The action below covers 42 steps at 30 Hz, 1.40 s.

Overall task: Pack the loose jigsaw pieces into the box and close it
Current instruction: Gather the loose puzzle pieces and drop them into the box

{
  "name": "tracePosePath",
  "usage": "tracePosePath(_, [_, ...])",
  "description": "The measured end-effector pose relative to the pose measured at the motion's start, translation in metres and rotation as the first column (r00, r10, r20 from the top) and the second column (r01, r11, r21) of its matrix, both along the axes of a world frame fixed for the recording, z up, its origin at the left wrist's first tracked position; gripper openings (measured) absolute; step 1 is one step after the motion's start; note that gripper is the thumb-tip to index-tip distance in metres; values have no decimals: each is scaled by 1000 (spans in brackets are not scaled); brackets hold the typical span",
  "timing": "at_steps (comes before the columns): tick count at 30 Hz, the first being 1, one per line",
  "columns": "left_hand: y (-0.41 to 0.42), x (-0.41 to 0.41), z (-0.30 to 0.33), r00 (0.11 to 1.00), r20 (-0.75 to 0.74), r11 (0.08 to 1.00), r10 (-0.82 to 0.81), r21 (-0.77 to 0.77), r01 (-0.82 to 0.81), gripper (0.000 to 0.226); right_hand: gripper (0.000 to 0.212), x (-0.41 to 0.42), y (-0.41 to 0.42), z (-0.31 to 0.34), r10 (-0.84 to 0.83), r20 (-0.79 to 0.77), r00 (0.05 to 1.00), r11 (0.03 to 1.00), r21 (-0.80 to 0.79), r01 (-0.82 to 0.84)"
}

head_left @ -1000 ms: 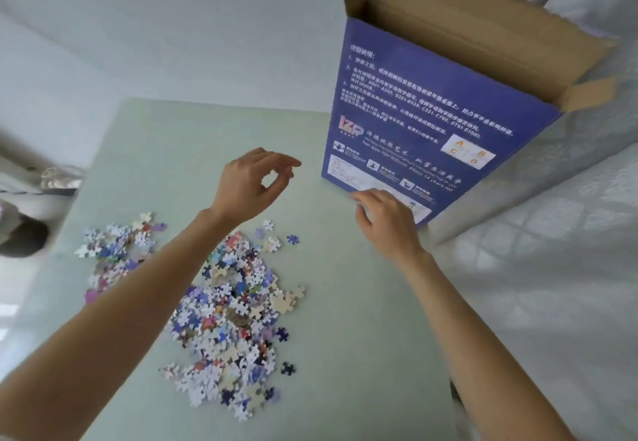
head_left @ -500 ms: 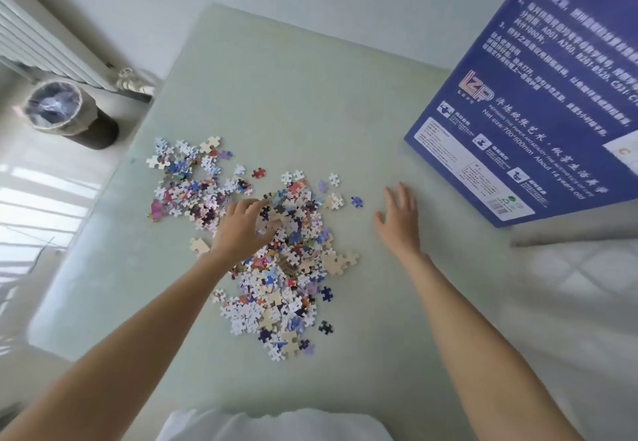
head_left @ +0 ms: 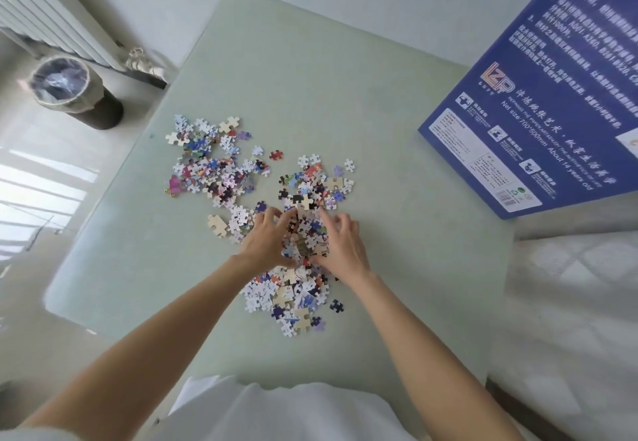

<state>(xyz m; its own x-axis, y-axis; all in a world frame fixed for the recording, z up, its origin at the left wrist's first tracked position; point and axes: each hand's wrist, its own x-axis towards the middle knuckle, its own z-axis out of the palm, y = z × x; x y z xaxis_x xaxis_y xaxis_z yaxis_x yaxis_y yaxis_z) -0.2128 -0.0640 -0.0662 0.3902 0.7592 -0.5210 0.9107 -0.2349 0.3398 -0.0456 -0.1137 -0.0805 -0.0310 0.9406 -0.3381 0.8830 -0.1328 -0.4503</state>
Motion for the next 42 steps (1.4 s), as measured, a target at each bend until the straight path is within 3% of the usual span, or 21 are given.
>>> tracePosePath(6, [2, -4, 8, 985, 146, 995, 95, -43, -89, 83, 80, -12, 9, 9, -54, -107, 993, 988, -148, 37])
tracePosePath(12, [4, -12, 9, 966, 249, 997, 72, -15, -71, 60, 64, -24, 15, 13, -90, -150, 985, 992, -105, 75])
tracePosePath(15, [4, -15, 10, 952, 294, 997, 80, -42, -71, 58, 60, -26, 18, 16, -76, -146, 986, 995, -74, 65])
tracePosePath(20, [4, -17, 11, 955, 279, 993, 105, -74, -88, 59, 71, -29, 21, 24, -28, -129, 991, 994, -106, 14])
tracePosePath(24, [1, -16, 14, 950, 300, 995, 89, -64, -73, 55, 60, -31, 19, 25, -20, -90, 996, 993, -119, 9])
tracePosePath(29, [0, -18, 17, 952, 299, 998, 70, -29, -64, 46, 40, -29, 17, 30, -28, -153, 988, 995, -99, 13])
tracePosePath(36, [5, -28, 14, 952, 283, 993, 118, -60, -105, 36, 37, -8, 11, 37, -181, -194, 964, 983, -51, 175])
tracePosePath(42, [8, -34, 19, 929, 336, 986, 157, -4, -165, 42, 39, 4, 2, 39, -263, -202, 944, 964, -9, 267])
